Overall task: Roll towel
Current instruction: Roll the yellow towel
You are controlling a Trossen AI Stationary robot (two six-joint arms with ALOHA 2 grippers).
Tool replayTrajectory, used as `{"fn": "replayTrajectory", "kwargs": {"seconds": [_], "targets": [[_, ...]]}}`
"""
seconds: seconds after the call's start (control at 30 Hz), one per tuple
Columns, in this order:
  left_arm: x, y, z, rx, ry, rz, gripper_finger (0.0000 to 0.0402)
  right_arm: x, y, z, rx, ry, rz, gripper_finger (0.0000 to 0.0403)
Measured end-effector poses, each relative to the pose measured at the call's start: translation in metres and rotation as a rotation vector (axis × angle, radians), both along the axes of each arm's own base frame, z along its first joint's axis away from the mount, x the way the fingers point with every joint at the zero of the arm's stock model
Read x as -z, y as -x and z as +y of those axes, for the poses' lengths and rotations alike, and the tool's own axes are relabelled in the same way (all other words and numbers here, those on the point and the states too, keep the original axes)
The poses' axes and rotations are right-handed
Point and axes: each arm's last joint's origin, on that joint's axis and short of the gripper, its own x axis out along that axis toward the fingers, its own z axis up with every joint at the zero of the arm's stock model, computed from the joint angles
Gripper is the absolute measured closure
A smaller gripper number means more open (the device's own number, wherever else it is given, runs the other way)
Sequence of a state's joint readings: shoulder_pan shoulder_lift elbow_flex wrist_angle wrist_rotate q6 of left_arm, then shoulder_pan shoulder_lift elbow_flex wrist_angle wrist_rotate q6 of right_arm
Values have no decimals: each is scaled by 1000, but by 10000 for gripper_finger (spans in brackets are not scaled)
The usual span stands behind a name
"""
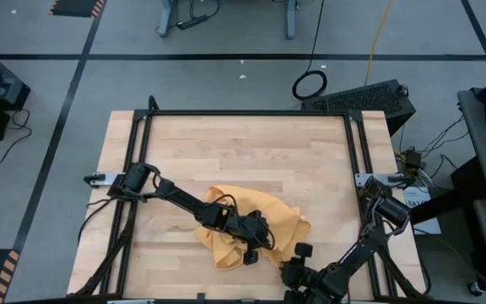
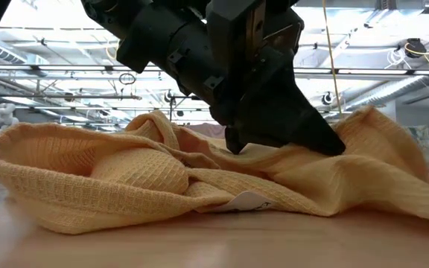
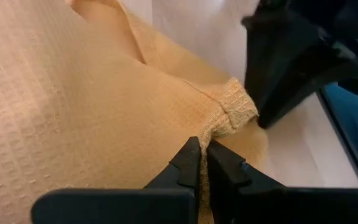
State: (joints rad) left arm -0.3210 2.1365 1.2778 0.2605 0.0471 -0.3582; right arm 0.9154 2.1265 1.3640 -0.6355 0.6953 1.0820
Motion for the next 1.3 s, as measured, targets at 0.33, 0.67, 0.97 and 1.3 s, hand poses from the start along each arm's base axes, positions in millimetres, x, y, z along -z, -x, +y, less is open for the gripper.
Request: {"fn": "replayTrajectory", "kwargs": {"seconds": [0.33,0.67,0.97,1.3], "targets": [[15,10,5,-41,-61,83,382,-12,26,-1,120,21,150,339],[18,12,8,-65,-94,106,382,-37,47,3,243,92,229,359],[6,5,10,-60,-50,20,382,-62,64,25,181,73,261,360],[-10,5,7,38,-24,-1,382,-39,86,18,292,164,191,360]]}}
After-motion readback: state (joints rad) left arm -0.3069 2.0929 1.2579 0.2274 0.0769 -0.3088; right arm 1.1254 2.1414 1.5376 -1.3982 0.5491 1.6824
